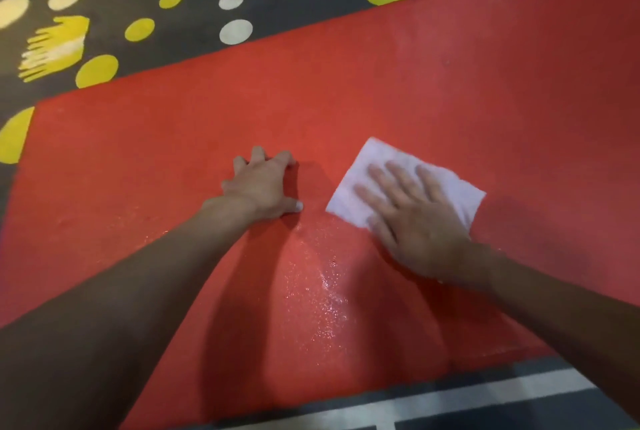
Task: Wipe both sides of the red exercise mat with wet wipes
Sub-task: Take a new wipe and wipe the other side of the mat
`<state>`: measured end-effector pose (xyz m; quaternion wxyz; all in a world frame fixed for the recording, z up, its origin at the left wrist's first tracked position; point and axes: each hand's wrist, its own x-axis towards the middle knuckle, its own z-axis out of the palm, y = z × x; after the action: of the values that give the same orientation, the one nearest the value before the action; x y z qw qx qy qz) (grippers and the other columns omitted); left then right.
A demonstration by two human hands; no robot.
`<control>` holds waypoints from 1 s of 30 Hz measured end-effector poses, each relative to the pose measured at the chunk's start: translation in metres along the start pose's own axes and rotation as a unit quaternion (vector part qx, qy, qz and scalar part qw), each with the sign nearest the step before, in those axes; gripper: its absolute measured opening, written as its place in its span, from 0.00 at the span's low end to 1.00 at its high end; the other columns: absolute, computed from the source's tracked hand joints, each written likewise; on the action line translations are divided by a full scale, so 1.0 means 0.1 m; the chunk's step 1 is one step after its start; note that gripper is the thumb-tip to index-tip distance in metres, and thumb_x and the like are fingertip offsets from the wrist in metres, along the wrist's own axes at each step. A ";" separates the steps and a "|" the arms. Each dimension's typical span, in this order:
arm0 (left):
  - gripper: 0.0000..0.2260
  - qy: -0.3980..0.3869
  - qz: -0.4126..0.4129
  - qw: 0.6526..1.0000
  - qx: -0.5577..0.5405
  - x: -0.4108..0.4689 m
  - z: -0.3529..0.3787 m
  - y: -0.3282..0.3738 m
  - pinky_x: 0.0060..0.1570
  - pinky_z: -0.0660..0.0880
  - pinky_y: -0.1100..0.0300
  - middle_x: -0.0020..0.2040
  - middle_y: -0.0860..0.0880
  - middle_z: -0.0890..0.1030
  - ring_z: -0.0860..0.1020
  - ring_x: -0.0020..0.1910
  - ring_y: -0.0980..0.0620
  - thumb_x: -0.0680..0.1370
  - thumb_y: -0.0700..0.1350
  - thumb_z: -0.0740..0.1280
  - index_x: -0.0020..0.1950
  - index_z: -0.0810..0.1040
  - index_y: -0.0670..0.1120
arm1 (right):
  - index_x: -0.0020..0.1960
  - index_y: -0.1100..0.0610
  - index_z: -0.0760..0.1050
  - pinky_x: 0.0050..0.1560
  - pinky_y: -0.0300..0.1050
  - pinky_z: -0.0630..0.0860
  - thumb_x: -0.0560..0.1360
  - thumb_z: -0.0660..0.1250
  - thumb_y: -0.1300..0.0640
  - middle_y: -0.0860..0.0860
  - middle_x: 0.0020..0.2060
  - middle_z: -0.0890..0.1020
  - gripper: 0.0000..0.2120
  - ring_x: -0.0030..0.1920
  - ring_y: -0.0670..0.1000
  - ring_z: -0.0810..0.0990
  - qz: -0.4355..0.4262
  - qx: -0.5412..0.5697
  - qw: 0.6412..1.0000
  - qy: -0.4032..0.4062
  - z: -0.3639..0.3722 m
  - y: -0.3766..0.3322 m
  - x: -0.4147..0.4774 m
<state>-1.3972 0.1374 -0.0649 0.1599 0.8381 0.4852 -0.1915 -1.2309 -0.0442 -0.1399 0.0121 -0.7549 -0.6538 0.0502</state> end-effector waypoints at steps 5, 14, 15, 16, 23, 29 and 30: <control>0.47 0.016 0.009 0.999 0.048 0.11 0.04 0.03 0.66 0.64 0.40 0.71 0.44 0.58 0.59 0.71 0.40 0.68 0.56 0.78 0.78 0.52 0.55 | 0.78 0.47 0.61 0.74 0.68 0.53 0.81 0.49 0.41 0.54 0.79 0.58 0.27 0.78 0.60 0.55 -0.071 0.004 0.997 -0.018 0.04 -0.39 -0.14; 0.35 0.037 0.020 0.999 0.004 0.40 -0.18 -0.04 0.63 0.70 0.43 0.63 0.45 0.68 0.67 0.63 0.38 0.65 0.56 0.80 0.68 0.69 0.55 | 0.77 0.48 0.63 0.73 0.69 0.54 0.80 0.48 0.42 0.55 0.78 0.60 0.27 0.78 0.61 0.58 0.020 0.011 1.000 0.010 0.03 -0.29 0.21; 0.34 0.041 0.018 0.999 0.005 0.43 -0.18 -0.04 0.62 0.70 0.43 0.63 0.46 0.68 0.67 0.63 0.38 0.65 0.55 0.80 0.67 0.69 0.55 | 0.77 0.46 0.62 0.74 0.68 0.54 0.81 0.48 0.42 0.54 0.78 0.60 0.27 0.78 0.59 0.57 -0.048 0.014 0.999 -0.007 0.04 -0.33 0.15; 0.35 0.043 0.016 0.999 0.013 0.46 -0.17 -0.03 0.62 0.69 0.43 0.64 0.46 0.67 0.66 0.64 0.38 0.65 0.55 0.80 0.68 0.68 0.55 | 0.77 0.44 0.62 0.74 0.67 0.53 0.81 0.48 0.41 0.52 0.79 0.59 0.26 0.78 0.57 0.56 -0.097 0.015 0.995 -0.017 0.03 -0.26 0.16; 0.47 0.021 0.017 0.999 0.035 0.71 -0.29 -0.09 0.67 0.67 0.43 0.69 0.44 0.65 0.65 0.68 0.37 0.60 0.60 0.81 0.75 0.64 0.51 | 0.77 0.47 0.62 0.74 0.68 0.53 0.80 0.47 0.43 0.54 0.78 0.61 0.27 0.78 0.60 0.58 0.069 0.011 0.997 0.023 0.00 -0.14 0.54; 0.42 0.045 0.007 0.999 0.024 0.90 -0.35 -0.09 0.64 0.68 0.42 0.69 0.46 0.63 0.64 0.68 0.38 0.63 0.56 0.81 0.72 0.63 0.53 | 0.78 0.43 0.60 0.76 0.63 0.52 0.81 0.47 0.42 0.49 0.79 0.60 0.26 0.78 0.55 0.57 0.016 0.011 1.000 0.017 -0.01 0.17 0.78; 0.46 0.038 0.000 0.999 0.029 0.91 -0.34 -0.08 0.65 0.66 0.40 0.72 0.46 0.60 0.61 0.70 0.38 0.63 0.56 0.81 0.75 0.59 0.53 | 0.77 0.44 0.62 0.75 0.63 0.52 0.80 0.47 0.43 0.50 0.78 0.61 0.27 0.78 0.56 0.58 0.087 0.014 0.996 0.027 -0.02 0.22 0.87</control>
<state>-1.3570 0.2254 -0.0793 0.1172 0.8489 0.4852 -0.1736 -1.1966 0.0382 -0.1448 0.0360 -0.8096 -0.5846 0.0393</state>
